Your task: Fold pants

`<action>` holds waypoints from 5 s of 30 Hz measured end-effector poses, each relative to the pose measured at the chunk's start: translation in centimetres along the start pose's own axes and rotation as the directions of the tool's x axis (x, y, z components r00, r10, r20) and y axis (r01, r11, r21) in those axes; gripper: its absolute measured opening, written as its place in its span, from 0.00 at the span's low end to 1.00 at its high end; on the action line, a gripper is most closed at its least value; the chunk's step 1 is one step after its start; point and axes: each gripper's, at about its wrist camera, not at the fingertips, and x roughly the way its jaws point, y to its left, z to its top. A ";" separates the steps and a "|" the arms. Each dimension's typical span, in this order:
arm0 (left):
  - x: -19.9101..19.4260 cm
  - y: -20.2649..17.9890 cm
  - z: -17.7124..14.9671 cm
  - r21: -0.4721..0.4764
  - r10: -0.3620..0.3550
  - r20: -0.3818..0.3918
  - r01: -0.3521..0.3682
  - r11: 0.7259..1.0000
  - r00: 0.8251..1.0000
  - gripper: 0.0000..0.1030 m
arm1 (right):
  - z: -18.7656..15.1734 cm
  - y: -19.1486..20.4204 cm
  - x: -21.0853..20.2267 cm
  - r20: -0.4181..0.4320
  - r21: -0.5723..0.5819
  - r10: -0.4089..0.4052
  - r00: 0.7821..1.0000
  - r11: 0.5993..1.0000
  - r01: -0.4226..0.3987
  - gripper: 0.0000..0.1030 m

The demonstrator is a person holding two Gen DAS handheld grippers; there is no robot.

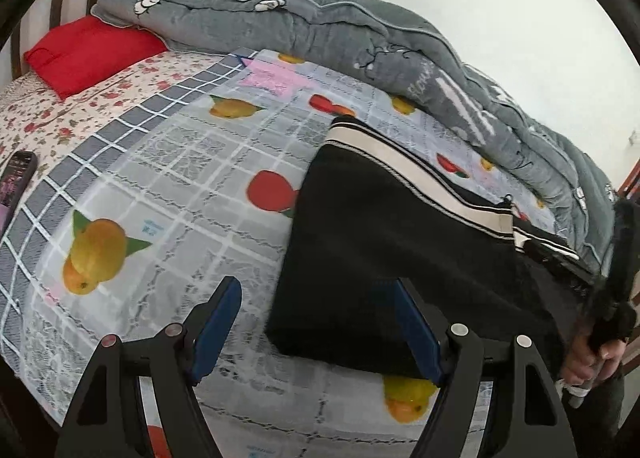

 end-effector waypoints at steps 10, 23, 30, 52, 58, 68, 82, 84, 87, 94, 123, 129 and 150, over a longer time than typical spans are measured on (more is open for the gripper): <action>0.5 -0.3 -0.3 -0.010 -0.021 -0.010 0.021 1.000 1.000 0.74 | -0.7 -1.4 3.7 -0.108 0.048 -0.021 0.994 0.998 0.027 0.25; 0.7 -0.6 -0.7 0.008 -0.014 -0.038 0.014 1.000 0.999 0.74 | 0.5 -3.4 1.3 -0.005 0.135 0.036 0.999 0.990 -0.035 0.07; 1.2 -1.8 -0.5 0.061 -0.014 -0.055 0.017 0.998 0.998 0.77 | 0.3 -4.3 3.2 -0.054 0.194 0.042 0.998 0.980 -0.031 0.07; -1.9 -2.6 -4.7 0.056 -0.024 -0.134 0.032 0.998 0.991 0.79 | -11.2 0.5 -7.9 -0.033 0.155 -0.013 0.999 0.988 0.018 0.45; -3.6 -5.4 -6.6 0.052 -0.027 -0.109 0.033 0.998 0.994 0.78 | -13.5 -0.5 -10.6 -0.026 0.221 -0.037 0.999 0.974 0.041 0.45; -6.9 -10.5 -8.5 0.055 -0.134 -0.101 0.140 0.989 0.986 0.77 | -15.1 -5.4 -15.4 -0.061 0.400 -0.284 0.957 0.871 0.284 0.45; -11.5 -15.0 -9.8 0.162 -0.179 -0.028 0.181 0.970 0.984 0.78 | -16.5 -5.5 -22.4 0.147 0.387 -0.224 0.964 0.909 0.152 0.79; -11.7 -15.3 -9.9 0.173 -0.180 -0.035 0.183 0.968 0.983 0.78 | -16.4 -5.7 -23.3 0.170 0.398 -0.222 0.960 0.907 0.139 0.83; -11.9 -15.1 -9.8 0.170 -0.183 -0.038 0.187 0.968 0.982 0.78 | -15.8 -5.9 -23.8 0.131 0.392 -0.231 0.964 0.905 0.164 0.87; -11.7 -14.4 -9.4 0.144 -0.217 -0.044 0.221 0.965 0.975 0.78 | -15.8 -6.2 -25.2 0.165 0.410 -0.312 0.936 0.885 0.222 0.87; -4.3 -2.2 -4.6 -0.163 -0.139 0.022 0.141 0.977 0.990 0.77 | -13.9 -10.4 -19.9 0.101 0.466 -0.412 0.906 0.824 0.322 0.87; -2.8 0.2 -3.1 -0.177 -0.107 0.055 0.115 0.978 0.993 0.77 | -13.7 -10.2 -18.7 0.060 0.448 -0.462 0.885 0.805 0.390 0.87; 3.0 2.1 -3.1 -0.233 -0.248 -0.007 0.239 0.943 0.969 0.62 | -12.8 -9.3 -15.7 -0.006 0.387 -0.427 0.904 0.833 0.396 0.87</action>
